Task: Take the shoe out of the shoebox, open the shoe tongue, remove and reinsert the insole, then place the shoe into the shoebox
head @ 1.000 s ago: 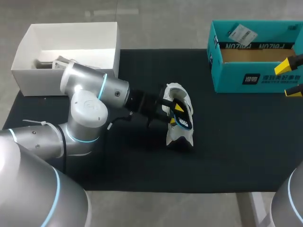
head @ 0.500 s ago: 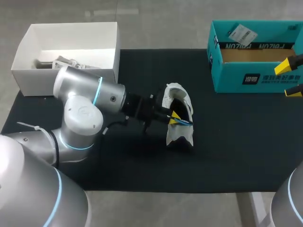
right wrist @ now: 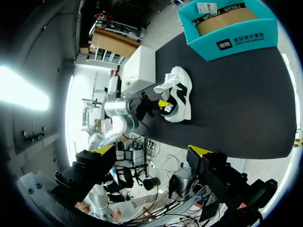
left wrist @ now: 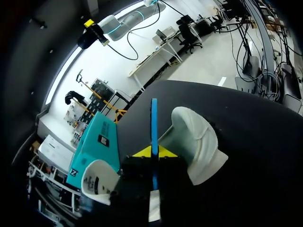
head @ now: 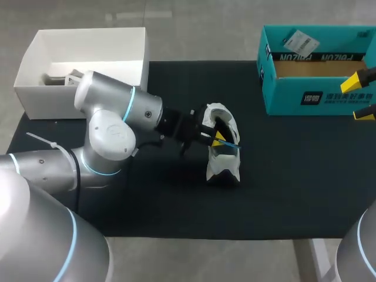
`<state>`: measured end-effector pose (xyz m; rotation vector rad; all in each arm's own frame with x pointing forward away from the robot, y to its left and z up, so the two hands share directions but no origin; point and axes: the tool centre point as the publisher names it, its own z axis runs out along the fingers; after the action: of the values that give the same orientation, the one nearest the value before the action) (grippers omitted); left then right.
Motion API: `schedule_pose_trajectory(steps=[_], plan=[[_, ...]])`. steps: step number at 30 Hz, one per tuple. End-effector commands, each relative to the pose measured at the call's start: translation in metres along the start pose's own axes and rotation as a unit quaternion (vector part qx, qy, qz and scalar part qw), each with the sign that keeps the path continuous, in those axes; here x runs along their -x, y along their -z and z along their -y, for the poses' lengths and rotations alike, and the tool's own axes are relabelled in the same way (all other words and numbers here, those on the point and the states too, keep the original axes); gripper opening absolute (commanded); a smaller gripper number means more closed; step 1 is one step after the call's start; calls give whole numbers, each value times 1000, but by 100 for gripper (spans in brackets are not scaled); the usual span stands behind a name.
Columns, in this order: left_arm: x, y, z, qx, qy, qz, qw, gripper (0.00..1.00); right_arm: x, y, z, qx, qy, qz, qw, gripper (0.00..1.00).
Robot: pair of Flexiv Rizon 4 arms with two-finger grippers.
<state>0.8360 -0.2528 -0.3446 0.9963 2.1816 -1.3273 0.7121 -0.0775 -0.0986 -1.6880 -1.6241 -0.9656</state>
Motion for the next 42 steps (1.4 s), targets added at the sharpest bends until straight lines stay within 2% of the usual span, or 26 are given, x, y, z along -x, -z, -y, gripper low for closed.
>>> schedule_pose_trajectory(steps=[1,8,12,13,14,16,19,20,29,34,42], plan=[[6,-8,-7,12,3,-16,1000,0,0,-1,1,1,0,1,1000,100],[9,-10,-21,22,14,-8,1000,0,0,-1,1,1,0,1,1000,100],[4,-9,-16,16,19,-12,1000,0,0,-1,1,1,0,1,1000,100],[2,-7,-11,11,20,-8,1000,21,0,-1,1,1,0,1,1000,100],[0,-5,-8,9,19,-7,1000,32,0,-1,1,1,0,1,1000,100],[-4,-2,-1,7,20,-7,1000,29,0,-1,1,1,0,1,1000,100],[-9,1,7,8,17,-5,1000,4,0,-1,1,1,0,1,1000,100],[-10,2,10,7,14,-5,1000,0,0,-1,1,1,0,1,1000,100],[-16,9,26,10,4,-6,1000,0,0,-1,1,1,0,1,1000,100],[-18,3,13,17,9,-6,1000,0,0,-1,1,1,0,1,1000,100],[-3,-9,1,33,-12,0,999,0,0,-1,1,1,0,1,1000,100]])
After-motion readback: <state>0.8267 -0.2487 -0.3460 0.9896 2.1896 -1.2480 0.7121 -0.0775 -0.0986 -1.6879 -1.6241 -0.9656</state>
